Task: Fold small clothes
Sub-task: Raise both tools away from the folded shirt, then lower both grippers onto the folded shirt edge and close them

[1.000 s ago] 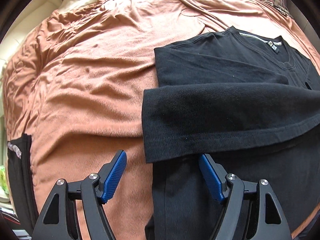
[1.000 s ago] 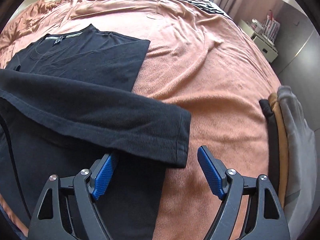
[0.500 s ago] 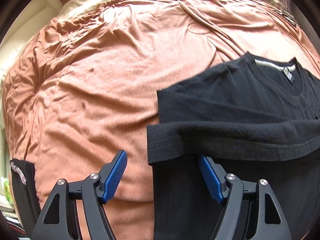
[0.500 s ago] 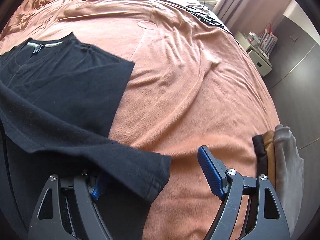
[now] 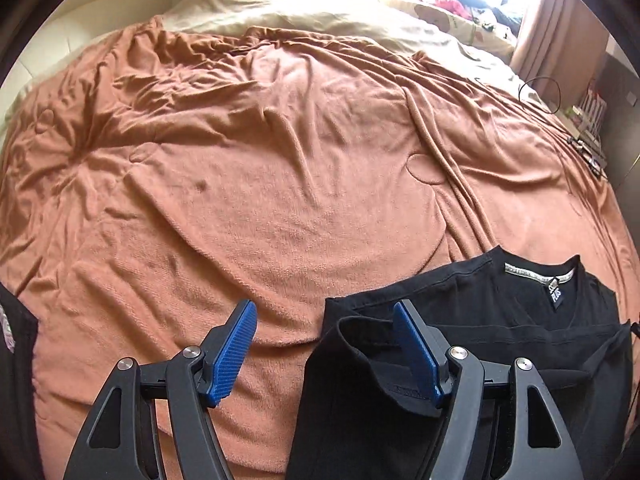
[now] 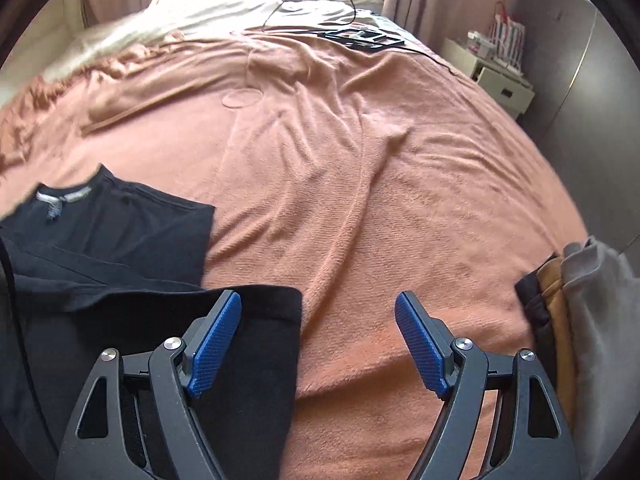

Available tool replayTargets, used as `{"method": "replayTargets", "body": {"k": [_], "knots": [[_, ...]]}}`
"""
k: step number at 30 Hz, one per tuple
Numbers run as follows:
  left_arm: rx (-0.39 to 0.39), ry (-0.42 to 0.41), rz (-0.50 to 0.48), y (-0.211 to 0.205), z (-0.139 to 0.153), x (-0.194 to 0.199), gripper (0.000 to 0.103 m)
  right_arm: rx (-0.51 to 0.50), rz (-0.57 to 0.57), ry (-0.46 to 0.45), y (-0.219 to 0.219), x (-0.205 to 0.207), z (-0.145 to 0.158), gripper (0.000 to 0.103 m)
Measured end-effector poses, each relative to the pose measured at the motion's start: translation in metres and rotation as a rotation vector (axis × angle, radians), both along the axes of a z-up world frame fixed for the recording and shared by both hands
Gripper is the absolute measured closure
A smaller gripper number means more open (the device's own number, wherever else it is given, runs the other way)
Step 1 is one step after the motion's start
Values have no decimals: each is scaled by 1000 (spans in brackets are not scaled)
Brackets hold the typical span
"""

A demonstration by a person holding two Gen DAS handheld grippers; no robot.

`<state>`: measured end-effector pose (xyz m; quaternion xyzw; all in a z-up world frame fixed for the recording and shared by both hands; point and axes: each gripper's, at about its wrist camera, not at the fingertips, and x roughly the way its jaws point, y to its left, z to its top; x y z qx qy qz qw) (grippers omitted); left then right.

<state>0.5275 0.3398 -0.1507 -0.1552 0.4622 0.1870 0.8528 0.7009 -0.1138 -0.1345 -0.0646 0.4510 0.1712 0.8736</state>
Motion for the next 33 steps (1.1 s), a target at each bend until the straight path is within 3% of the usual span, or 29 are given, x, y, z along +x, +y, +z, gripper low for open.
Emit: {"method": "replayTargets", "body": {"k": [4, 9, 15, 17, 19, 25, 27, 28, 30, 31, 33], "knots": [[-27, -11, -2, 9, 2, -10, 31, 117, 8, 48, -18, 0, -3, 42], [-61, -37, -3, 18, 7, -24, 31, 161, 40, 73, -29, 2, -6, 43], [35, 52, -95, 6, -2, -26, 31, 149, 61, 99, -21, 5, -10, 44], [60, 85, -135, -1, -10, -24, 31, 151, 69, 117, -14, 9, -14, 54], [76, 108, -163, -7, -18, -21, 32, 139, 66, 130, -9, 8, -17, 57], [124, 140, -226, -21, -39, -4, 37, 166, 24, 169, -9, 16, -21, 57], [122, 140, -221, -20, -42, 3, 41, 146, 21, 171, -9, 17, -21, 57], [111, 133, -218, -19, -43, 5, 49, 143, 23, 169, -9, 15, -20, 57], [89, 117, -218, -18, -44, 8, 66, 137, 17, 164, -10, 14, -20, 65], [87, 112, -219, -19, -44, 9, 80, 140, 10, 164, -12, 12, -19, 75], [99, 101, -222, -20, -42, 7, 87, 159, 0, 158, -17, 8, -16, 86]]}}
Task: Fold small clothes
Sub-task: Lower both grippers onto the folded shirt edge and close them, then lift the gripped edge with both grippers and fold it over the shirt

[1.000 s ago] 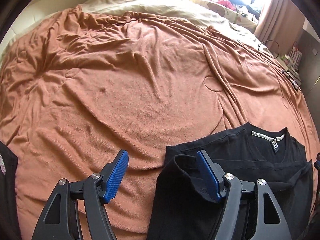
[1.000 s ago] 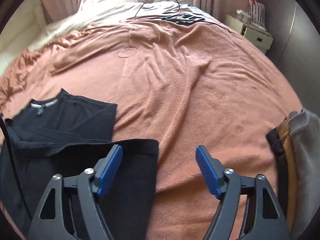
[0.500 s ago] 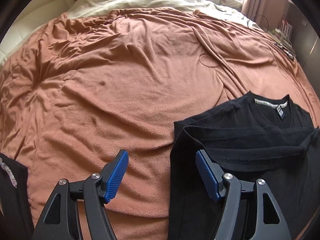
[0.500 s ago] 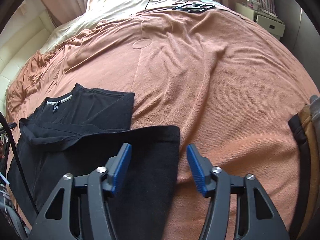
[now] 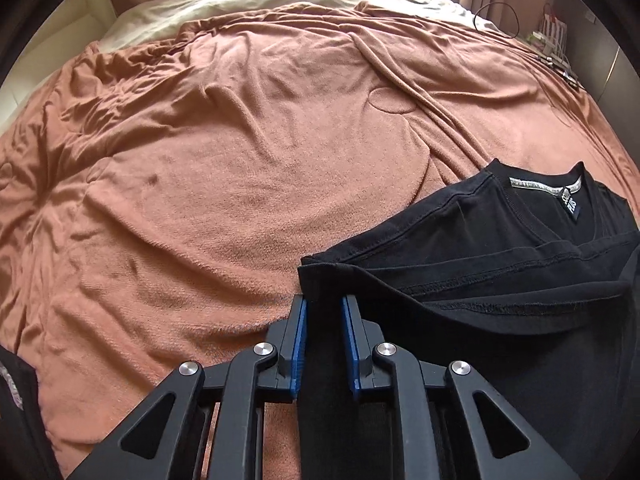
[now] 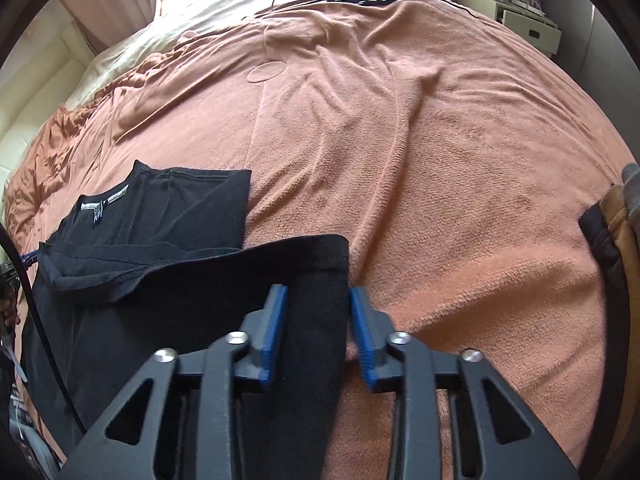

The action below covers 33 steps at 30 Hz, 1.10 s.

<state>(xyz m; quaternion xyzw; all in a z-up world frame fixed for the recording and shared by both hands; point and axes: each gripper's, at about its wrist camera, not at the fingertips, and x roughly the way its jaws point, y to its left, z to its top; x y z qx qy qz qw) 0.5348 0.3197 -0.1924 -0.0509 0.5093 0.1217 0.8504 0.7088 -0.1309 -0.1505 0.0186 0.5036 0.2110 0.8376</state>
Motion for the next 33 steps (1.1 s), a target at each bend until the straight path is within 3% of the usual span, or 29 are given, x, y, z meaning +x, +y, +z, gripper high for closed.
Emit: {"method": "replayTargets", "body": {"k": [1, 4, 8, 20, 28, 33], "knots": [[14, -10, 1, -1, 2, -2, 101, -2, -3, -13, -1, -3, 2, 92], [16, -45, 12, 2, 11, -11, 100, -53, 1, -55, -1, -13, 9, 103], [6, -101, 20, 6, 27, -23, 101, -70, 10, -113, 2, -30, 25, 103], [69, -205, 48, 2, 74, -43, 101, -50, -31, -246, -3, -59, 75, 103], [65, -240, 93, 18, 93, -49, 101, -54, -39, -289, 7, -57, 87, 103], [78, -228, 115, 25, 89, -38, 101, -68, -31, -293, 19, -39, 85, 103]]}}
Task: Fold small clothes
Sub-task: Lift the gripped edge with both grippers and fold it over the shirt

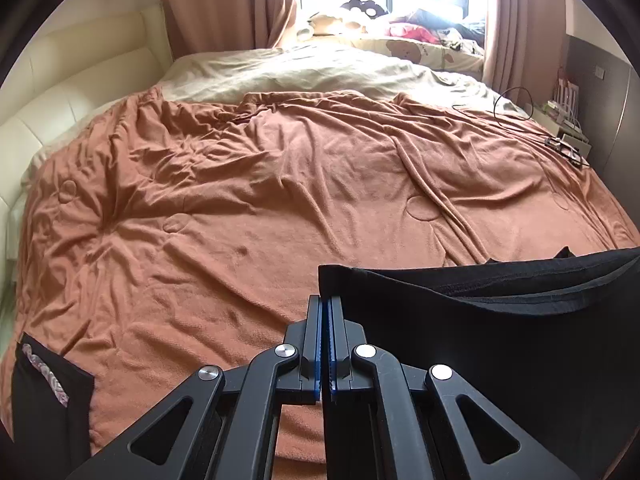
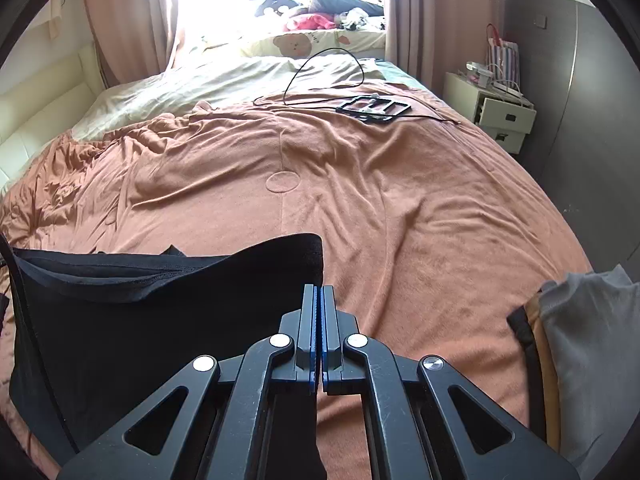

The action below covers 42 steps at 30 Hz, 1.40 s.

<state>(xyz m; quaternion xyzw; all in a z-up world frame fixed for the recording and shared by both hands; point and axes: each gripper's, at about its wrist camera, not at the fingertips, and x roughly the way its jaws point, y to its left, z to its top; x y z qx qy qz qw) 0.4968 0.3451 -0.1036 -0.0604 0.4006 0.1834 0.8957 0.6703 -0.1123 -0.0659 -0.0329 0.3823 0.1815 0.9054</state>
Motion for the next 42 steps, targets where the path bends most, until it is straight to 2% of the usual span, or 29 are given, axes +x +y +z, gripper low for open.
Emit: {"method": "replayTargets", "body": {"k": [5, 13, 16, 22, 25, 28, 32, 37, 42], "knots": [[-4, 32, 21, 8, -19, 21, 101, -32, -4, 11, 15, 24, -17, 103], [-3, 144, 36, 16, -74, 55, 101, -67, -5, 79, 37, 72, -57, 103], [0, 162, 35, 16, -88, 58, 101, -87, -5, 88, 43, 82, -69, 103], [5, 113, 14, 18, -77, 49, 101, -84, -7, 66, 46, 80, -63, 103], [9, 82, 6, 18, -63, 46, 101, -52, -17, 47, 41, 72, -51, 103], [12, 49, 8, 18, -48, 43, 101, -66, -18, -5, 42, 60, -35, 103], [15, 23, 19, 22, -35, 43, 101, -71, -28, -24, 45, 56, -24, 103], [32, 48, 26, 23, -38, 55, 101, -83, -36, -20, 50, 66, -30, 103], [35, 127, 46, 26, -64, 73, 101, -127, -37, 17, 65, 89, -55, 103]]}}
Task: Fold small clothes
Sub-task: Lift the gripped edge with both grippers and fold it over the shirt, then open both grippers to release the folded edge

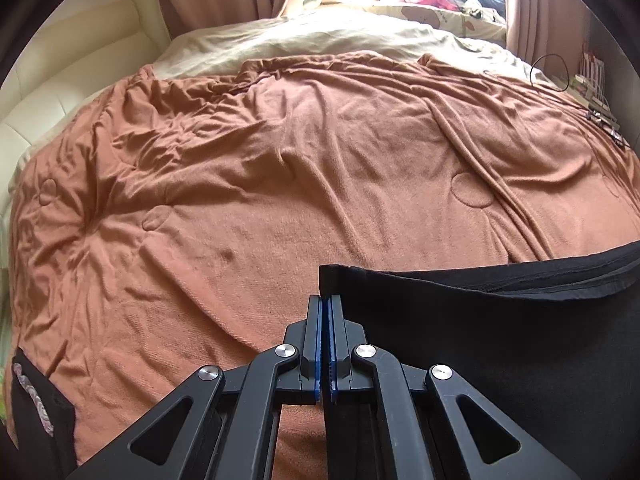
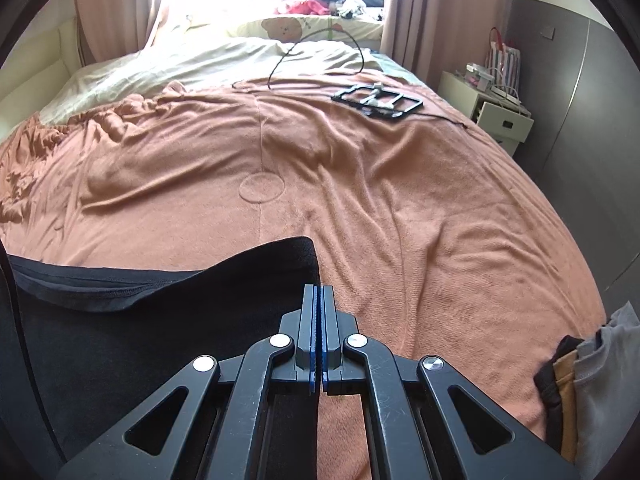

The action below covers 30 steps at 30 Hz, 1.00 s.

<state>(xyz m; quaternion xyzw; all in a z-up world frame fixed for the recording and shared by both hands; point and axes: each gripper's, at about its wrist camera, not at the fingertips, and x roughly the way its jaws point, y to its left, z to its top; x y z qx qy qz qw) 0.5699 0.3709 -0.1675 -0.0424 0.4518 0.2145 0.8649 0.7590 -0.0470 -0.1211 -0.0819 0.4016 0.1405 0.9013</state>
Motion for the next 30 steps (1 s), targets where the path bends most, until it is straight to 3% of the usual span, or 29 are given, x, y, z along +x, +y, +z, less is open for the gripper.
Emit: {"method": "replayTargets", "body": {"k": [7, 11, 12, 15, 17, 18, 23, 30], "knots": [[3, 149, 51, 2, -41, 17, 96, -7, 4, 136, 8, 28, -45, 103], [-8, 141, 72, 10, -35, 10, 72, 59, 31, 151, 0, 31, -34, 103], [-15, 133, 72, 12, -31, 6, 72, 64, 35, 151, -2, 30, -30, 103], [-17, 113, 69, 11, -18, -1, 72, 62, 45, 127, -3, 26, -16, 87], [-34, 96, 62, 8, -9, -4, 72, 66, 58, 96, 1, 19, -4, 57], [-42, 89, 56, 6, -5, -5, 71, 72, 70, 85, 3, 15, -1, 53], [-69, 67, -22, -21, 11, -5, 71, 38, 174, 81, 23, -14, 5, 51], [-97, 89, -102, -65, 8, 5, 71, 36, 299, 168, 55, -31, -9, 51]]}}
